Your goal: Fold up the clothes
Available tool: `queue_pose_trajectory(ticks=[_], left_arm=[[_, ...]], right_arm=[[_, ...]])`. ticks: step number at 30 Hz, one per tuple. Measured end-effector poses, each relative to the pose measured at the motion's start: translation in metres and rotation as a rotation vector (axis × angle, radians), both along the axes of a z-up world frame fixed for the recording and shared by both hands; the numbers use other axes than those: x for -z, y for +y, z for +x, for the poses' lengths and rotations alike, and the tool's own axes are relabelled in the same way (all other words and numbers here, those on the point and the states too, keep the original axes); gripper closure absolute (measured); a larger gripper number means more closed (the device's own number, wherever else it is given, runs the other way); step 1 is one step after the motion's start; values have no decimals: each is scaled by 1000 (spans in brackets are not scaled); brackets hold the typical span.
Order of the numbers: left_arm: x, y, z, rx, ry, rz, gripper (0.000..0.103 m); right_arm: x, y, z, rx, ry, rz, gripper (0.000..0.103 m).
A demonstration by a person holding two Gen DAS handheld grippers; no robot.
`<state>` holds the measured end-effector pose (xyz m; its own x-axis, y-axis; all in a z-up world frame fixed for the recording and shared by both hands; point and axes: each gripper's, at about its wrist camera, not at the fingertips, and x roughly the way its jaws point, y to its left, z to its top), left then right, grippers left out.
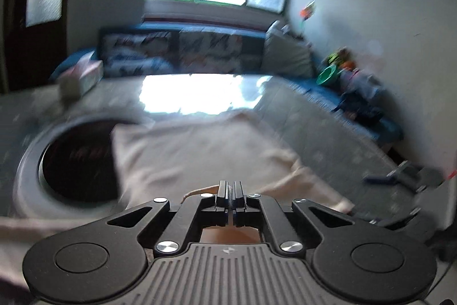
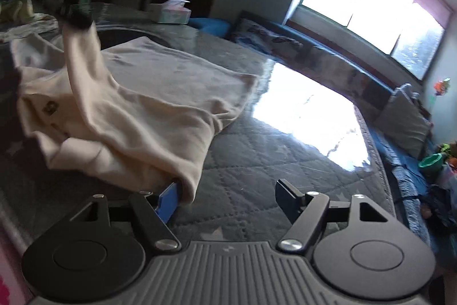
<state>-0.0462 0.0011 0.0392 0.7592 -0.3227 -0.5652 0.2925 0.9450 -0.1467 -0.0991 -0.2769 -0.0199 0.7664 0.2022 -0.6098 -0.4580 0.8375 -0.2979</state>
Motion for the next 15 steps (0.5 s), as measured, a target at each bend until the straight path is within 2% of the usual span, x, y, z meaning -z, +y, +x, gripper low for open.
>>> queue_pose_trajectory(ticks=[3, 5, 8, 10, 12, 15], left_arm=[[13, 8, -5, -24, 31, 21, 100], [21, 13, -8, -40, 51, 35, 100], [34, 20, -15, -61, 80, 50, 100], [38, 24, -17, -75, 88, 68, 100], [40, 28, -18, -90, 92, 78, 100], [36, 30, -18, -94, 81, 67, 100]], right_arm=[[-6, -8, -3, -46, 62, 29, 33], [-14, -15, -1, -70, 117, 86, 49], [-32, -22, 5, -90, 169, 188, 56], [-41, -19, 14, -99, 165, 224, 58], [-46, -12, 29, -118, 161, 262, 64], [-41, 3, 53, -150, 165, 263, 70]])
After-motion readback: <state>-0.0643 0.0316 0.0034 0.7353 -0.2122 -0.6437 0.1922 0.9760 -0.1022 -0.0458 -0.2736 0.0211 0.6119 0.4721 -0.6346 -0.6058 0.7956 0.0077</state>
